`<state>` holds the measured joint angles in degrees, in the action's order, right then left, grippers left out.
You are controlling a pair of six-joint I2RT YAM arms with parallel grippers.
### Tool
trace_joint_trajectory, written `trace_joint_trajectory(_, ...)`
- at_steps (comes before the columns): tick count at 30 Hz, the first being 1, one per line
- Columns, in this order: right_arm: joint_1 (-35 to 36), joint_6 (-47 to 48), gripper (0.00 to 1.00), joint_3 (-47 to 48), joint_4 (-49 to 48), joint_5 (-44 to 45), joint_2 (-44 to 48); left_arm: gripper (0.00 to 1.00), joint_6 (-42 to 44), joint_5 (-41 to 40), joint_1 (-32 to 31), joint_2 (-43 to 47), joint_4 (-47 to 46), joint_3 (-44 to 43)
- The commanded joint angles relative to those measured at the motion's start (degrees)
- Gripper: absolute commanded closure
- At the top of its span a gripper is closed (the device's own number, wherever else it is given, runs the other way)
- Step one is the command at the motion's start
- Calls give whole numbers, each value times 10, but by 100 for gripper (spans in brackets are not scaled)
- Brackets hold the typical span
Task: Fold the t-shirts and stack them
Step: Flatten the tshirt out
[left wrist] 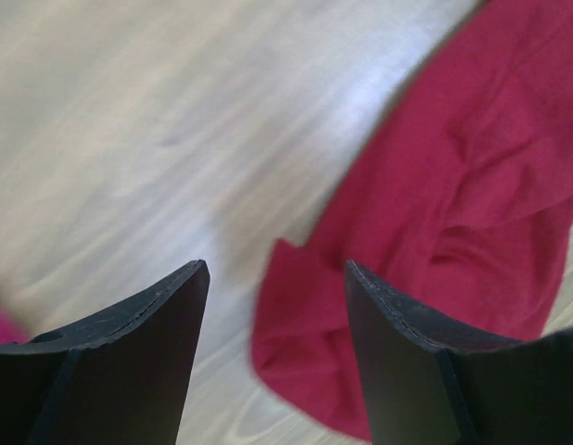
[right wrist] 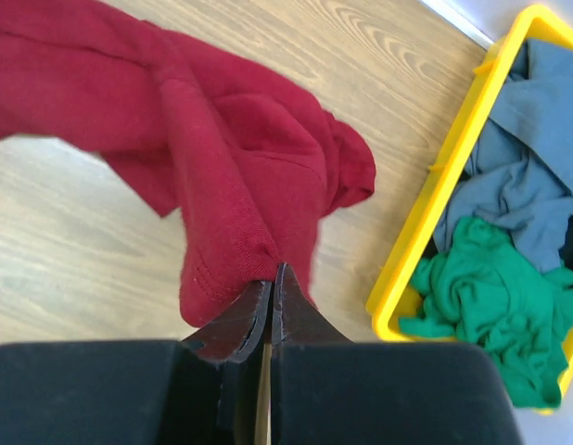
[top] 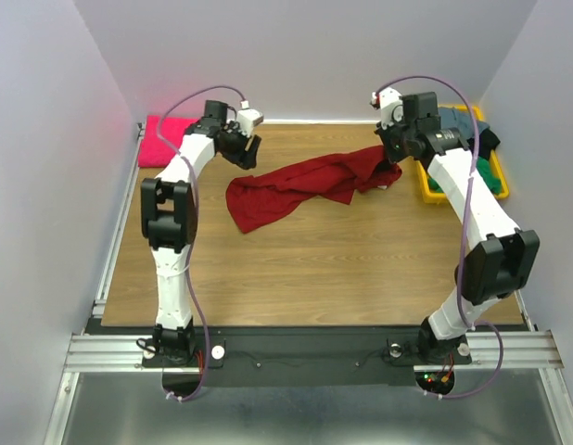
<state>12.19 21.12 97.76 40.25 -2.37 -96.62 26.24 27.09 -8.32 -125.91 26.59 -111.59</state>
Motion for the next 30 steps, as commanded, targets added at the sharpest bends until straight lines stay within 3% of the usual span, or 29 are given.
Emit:
trace_joint_trajectory(1,1,6,99,-25,-11,-5,63,27,-30,-18,-10,-21,45,-21)
trace_joint_trajectory(6,1,10,99,-54,-11,8,82,26,-34,-67,-25,-29,49,5)
trace_joint_trajectory(11,2,20,99,-61,-11,20,86,40,-41,-128,-21,-27,55,27)
trace_joint_trajectory(14,1,21,99,-63,-10,18,87,49,-46,-123,-10,-3,44,57)
trace_joint_trajectory(18,1,20,99,-58,-10,15,86,71,-48,-107,1,29,36,73)
trace_joint_trajectory(19,1,18,99,-57,-10,15,85,83,-50,-104,3,40,36,80)
trace_joint_trajectory(20,0,19,99,-54,-9,13,85,90,-50,-98,6,45,37,84)
trace_joint_trajectory(22,2,17,99,-51,-7,11,84,98,-51,-90,8,61,40,94)
trace_joint_trajectory(30,0,20,99,-9,-11,55,57,100,-85,-43,39,146,1,121)
